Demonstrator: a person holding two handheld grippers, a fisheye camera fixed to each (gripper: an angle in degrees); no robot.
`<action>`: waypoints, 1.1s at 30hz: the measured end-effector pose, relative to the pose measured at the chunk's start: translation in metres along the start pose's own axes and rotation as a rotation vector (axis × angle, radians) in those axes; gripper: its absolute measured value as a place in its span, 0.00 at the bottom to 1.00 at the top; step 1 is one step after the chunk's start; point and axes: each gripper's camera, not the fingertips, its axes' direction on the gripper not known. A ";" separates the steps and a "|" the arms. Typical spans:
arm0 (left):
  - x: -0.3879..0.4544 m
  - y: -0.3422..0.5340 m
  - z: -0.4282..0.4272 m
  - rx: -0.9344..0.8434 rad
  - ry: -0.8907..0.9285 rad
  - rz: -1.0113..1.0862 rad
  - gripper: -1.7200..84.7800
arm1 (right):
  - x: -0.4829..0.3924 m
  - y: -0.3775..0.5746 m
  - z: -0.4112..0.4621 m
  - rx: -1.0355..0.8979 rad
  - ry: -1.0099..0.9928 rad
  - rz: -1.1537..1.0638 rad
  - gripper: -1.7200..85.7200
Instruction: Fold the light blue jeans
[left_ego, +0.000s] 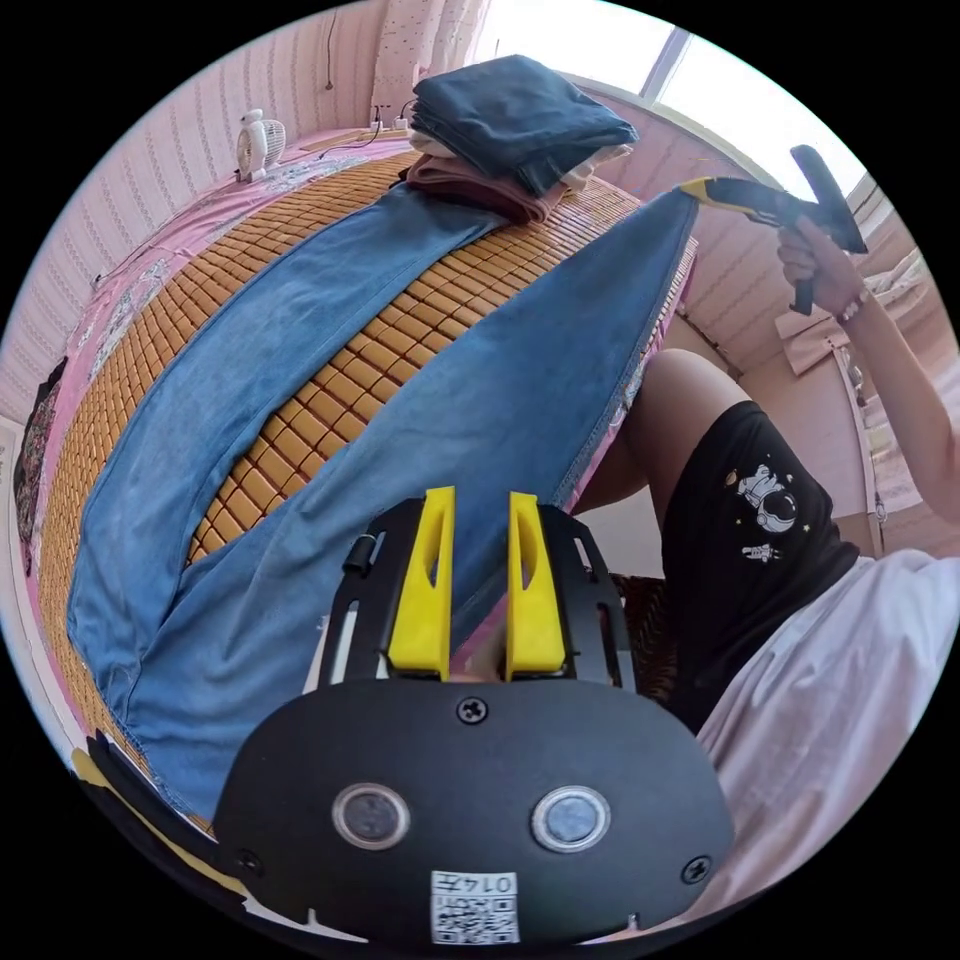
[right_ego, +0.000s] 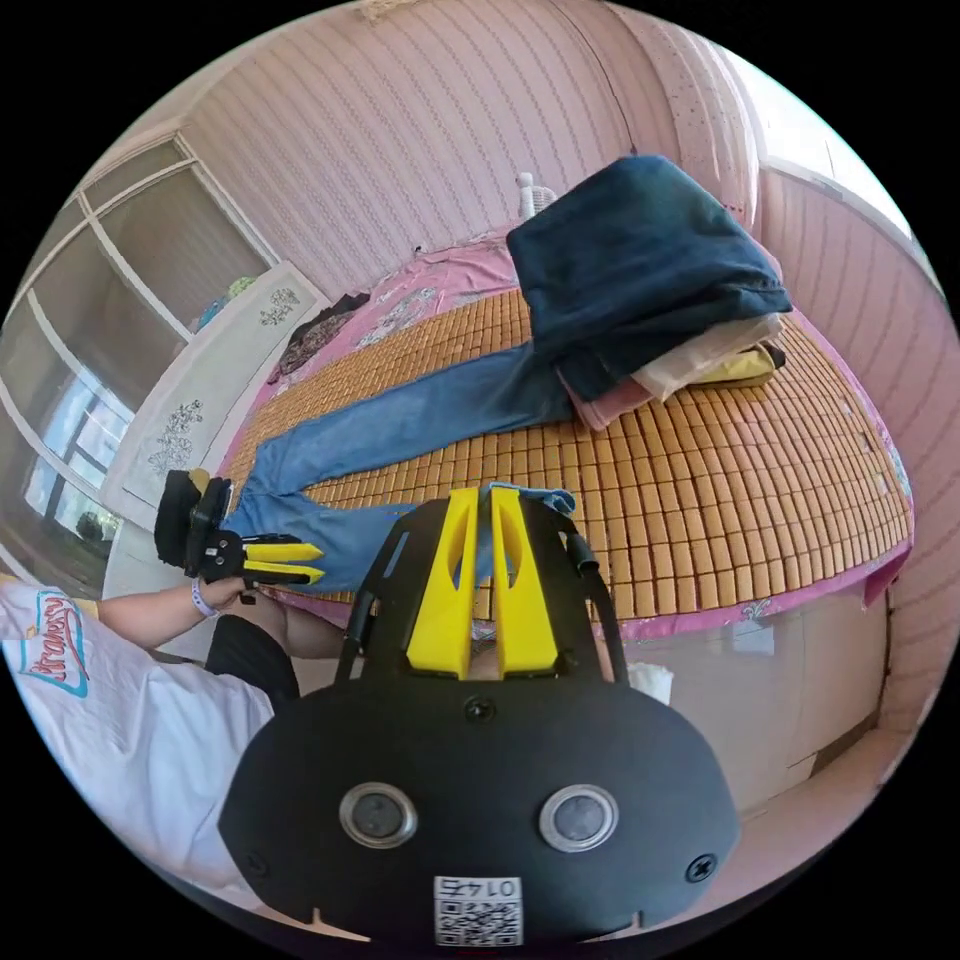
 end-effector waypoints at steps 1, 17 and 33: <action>0.002 -0.001 0.002 -0.003 0.009 0.003 0.12 | 0.011 0.008 0.001 -0.004 -0.022 0.045 0.02; 0.072 -0.028 0.051 -0.115 -0.010 0.200 0.14 | 0.086 0.073 0.000 -0.135 -0.053 0.295 0.04; 0.076 -0.026 0.056 -0.156 -0.087 0.172 0.01 | 0.127 0.072 0.000 -0.185 -0.027 0.375 0.07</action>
